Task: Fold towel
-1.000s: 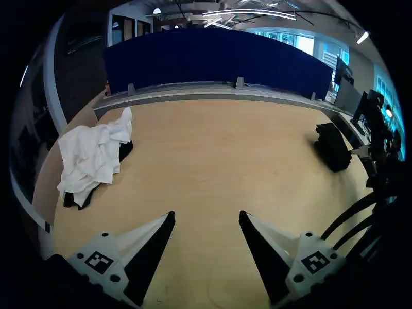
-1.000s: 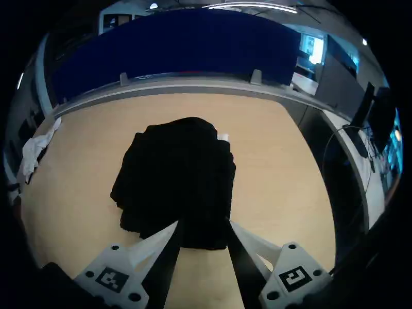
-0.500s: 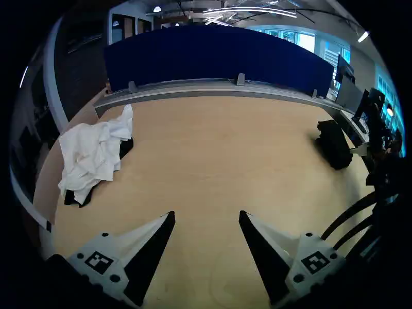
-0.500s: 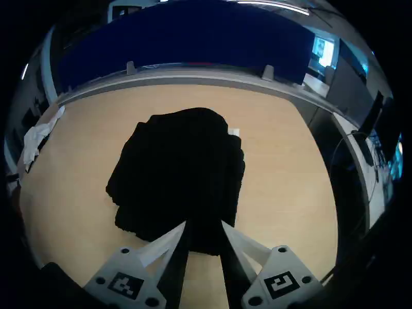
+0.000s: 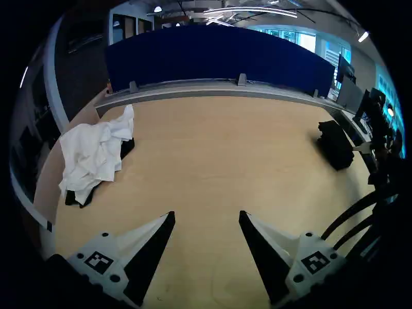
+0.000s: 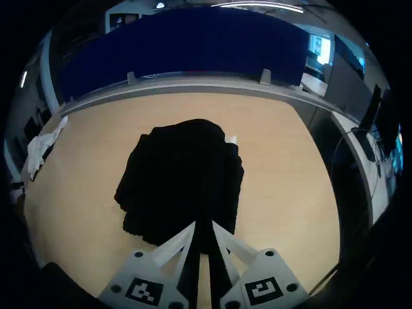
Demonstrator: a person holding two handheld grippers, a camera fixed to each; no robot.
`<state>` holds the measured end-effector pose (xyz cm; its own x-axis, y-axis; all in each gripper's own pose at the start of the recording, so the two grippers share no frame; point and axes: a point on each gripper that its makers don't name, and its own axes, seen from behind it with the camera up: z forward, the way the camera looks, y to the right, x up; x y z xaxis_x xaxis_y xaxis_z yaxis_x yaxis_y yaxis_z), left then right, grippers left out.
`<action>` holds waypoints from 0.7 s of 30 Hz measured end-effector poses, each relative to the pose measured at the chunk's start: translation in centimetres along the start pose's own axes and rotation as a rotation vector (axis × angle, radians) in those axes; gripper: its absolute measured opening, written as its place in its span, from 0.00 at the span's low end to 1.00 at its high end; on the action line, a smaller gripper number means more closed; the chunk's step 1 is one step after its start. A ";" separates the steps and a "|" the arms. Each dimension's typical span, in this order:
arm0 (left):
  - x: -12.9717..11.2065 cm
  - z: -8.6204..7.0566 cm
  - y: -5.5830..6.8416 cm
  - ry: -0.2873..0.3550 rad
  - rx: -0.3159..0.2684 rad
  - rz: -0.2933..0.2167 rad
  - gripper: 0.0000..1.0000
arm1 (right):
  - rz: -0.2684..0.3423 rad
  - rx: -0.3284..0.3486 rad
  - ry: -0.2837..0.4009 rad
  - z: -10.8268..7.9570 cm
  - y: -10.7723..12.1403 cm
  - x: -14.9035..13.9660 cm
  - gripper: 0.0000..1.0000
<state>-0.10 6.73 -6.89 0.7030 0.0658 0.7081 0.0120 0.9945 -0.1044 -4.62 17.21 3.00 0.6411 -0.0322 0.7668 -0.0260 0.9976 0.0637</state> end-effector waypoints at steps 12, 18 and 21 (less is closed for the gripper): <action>0.8 -0.3 0.6 0.014 -0.014 0.006 0.92 | 0.018 -0.006 0.031 -2.1 0.6 1.1 0.07; 0.8 -0.5 0.5 0.015 -0.015 0.006 0.92 | 0.019 -0.009 0.014 -2.8 0.7 -0.2 0.06; 0.8 -0.6 0.5 0.016 -0.015 0.007 0.92 | 0.015 -0.018 -0.001 -3.0 0.9 -1.1 0.06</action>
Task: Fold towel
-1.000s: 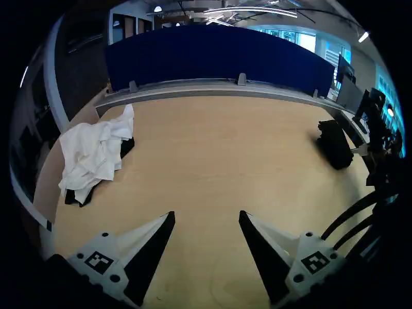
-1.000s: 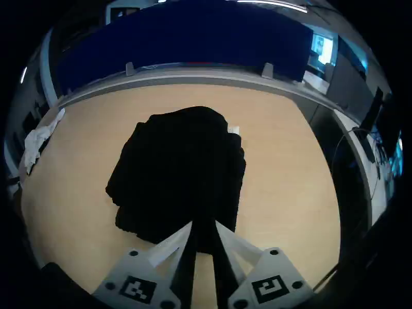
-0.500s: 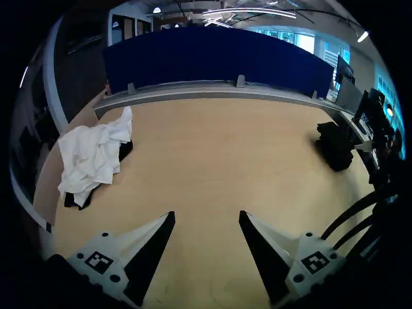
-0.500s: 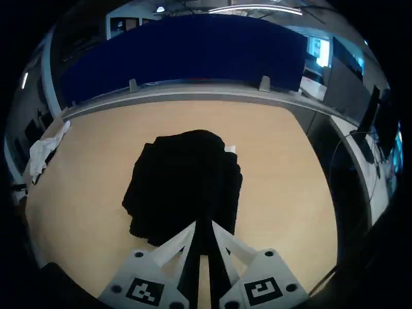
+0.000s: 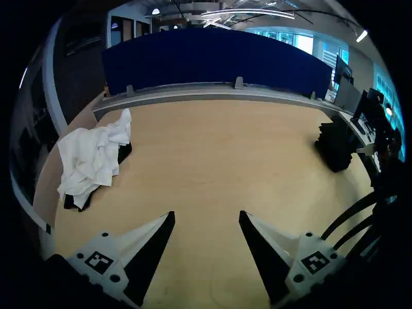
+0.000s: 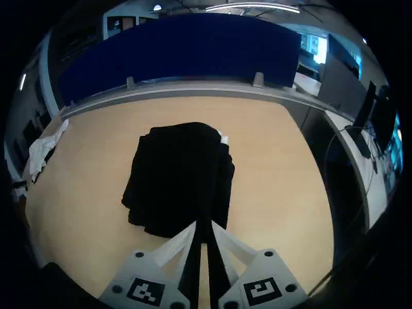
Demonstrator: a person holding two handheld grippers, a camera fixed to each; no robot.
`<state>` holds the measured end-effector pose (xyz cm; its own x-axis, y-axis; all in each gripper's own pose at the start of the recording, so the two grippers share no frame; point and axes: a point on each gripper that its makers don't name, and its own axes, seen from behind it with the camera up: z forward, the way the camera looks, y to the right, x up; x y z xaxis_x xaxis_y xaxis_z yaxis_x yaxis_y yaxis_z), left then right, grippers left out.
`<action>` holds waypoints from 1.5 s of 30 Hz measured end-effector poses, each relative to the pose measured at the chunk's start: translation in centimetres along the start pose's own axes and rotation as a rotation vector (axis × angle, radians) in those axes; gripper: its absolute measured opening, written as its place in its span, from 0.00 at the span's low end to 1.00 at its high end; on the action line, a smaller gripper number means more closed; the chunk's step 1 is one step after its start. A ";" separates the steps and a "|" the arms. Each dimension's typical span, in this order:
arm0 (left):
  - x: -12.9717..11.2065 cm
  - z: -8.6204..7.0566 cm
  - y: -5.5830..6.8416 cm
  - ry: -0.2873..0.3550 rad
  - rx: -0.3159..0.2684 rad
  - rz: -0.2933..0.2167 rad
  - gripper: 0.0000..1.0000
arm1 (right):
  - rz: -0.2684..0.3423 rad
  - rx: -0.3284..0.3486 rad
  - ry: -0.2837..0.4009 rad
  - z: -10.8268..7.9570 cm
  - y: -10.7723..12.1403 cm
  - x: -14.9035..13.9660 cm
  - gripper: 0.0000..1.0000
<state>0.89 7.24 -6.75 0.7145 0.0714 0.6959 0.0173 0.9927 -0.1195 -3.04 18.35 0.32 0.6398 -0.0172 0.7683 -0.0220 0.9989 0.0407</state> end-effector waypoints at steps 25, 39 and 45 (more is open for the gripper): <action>-0.1 0.2 0.0 -0.002 -0.001 0.000 0.92 | 0.050 -0.080 -0.049 1.4 1.6 -3.1 0.48; 0.3 0.3 0.2 0.002 -0.009 0.001 0.92 | 0.051 -0.065 0.002 0.6 0.4 -2.0 1.00; 0.5 0.2 0.4 0.005 -0.010 0.000 0.92 | 0.040 -0.051 0.033 1.0 -0.5 0.0 1.00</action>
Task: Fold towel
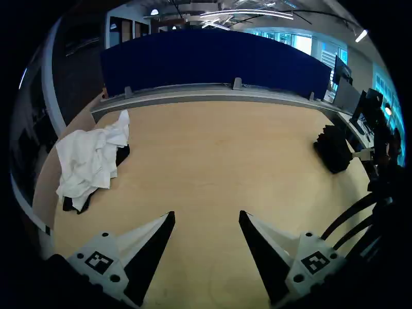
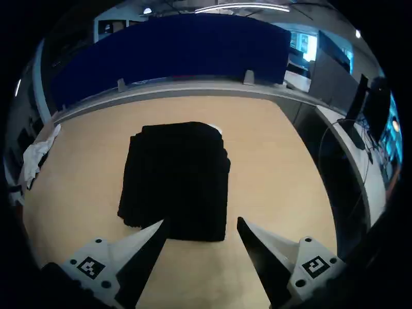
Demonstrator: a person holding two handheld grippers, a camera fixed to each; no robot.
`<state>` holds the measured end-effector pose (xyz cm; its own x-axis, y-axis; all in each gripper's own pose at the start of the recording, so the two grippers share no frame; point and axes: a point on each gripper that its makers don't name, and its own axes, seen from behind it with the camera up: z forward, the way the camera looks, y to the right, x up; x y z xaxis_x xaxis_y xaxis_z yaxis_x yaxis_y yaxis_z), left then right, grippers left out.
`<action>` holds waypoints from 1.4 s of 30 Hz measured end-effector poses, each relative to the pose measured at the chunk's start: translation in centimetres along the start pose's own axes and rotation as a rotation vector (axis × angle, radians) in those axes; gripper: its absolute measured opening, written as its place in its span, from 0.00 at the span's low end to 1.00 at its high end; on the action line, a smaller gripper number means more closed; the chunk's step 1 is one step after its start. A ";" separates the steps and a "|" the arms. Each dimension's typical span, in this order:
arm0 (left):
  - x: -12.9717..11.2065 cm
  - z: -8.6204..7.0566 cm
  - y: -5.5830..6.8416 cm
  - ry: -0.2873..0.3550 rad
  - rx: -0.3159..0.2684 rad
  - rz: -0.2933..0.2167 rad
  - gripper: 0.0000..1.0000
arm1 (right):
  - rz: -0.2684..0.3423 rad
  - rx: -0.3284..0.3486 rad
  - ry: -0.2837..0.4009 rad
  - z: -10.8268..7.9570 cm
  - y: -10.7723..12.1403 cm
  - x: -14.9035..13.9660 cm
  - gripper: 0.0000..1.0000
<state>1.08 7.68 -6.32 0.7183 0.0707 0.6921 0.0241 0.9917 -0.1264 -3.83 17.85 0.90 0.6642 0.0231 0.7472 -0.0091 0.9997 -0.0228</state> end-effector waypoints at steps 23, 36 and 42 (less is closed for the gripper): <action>-0.3 -0.2 -1.1 0.003 0.026 -0.034 0.92 | -0.056 0.066 0.083 5.1 -4.3 11.0 1.00; -1.1 -0.5 -2.5 -0.005 0.050 -0.046 0.92 | -0.060 0.055 0.016 8.7 -4.5 8.9 1.00; -1.6 -0.7 -2.9 -0.011 0.059 -0.054 0.92 | -0.062 0.051 -0.001 9.8 -4.6 8.7 1.00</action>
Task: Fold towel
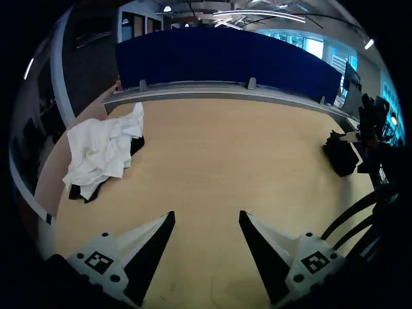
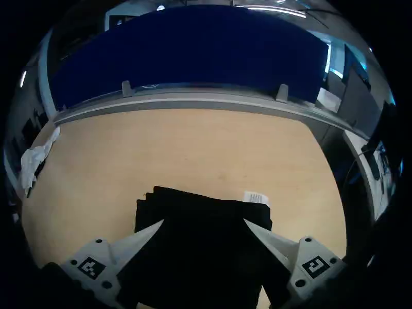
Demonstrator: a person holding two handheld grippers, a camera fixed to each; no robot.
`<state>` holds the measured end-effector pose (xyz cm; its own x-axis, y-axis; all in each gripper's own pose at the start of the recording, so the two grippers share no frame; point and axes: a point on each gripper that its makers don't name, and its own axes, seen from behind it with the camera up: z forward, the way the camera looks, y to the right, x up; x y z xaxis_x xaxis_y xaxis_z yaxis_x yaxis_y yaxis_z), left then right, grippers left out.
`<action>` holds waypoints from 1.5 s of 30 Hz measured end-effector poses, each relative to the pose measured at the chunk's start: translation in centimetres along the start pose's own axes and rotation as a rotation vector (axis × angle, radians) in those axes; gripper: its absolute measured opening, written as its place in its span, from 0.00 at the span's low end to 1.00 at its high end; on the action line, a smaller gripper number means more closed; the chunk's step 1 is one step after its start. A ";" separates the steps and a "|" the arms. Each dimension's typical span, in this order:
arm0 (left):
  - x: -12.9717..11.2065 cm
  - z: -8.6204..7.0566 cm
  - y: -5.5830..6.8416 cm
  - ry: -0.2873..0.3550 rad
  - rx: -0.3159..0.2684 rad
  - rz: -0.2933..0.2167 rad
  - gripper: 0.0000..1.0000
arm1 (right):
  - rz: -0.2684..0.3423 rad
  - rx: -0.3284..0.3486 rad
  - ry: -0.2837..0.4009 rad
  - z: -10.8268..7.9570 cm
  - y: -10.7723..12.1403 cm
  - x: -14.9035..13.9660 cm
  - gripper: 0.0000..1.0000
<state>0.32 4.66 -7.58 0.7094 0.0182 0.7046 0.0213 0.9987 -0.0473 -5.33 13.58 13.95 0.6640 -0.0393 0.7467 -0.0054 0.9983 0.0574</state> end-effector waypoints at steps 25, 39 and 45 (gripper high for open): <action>1.0 -0.7 0.0 0.037 -0.015 -0.006 0.92 | 0.045 -0.006 0.179 -7.5 -0.7 3.3 1.00; 2.5 -1.1 -0.5 0.088 -0.033 -0.011 0.92 | 0.079 -0.031 0.329 -15.8 -3.3 2.0 1.00; 3.6 -1.5 -0.6 0.120 -0.041 -0.012 0.92 | 0.089 -0.049 0.430 -18.9 -4.6 2.1 1.00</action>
<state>3.86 4.09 -6.07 0.7879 -0.0025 0.6158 0.0575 0.9959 -0.0695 10.29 9.72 2.74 0.9133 0.0579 0.4031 -0.0483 0.9983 -0.0338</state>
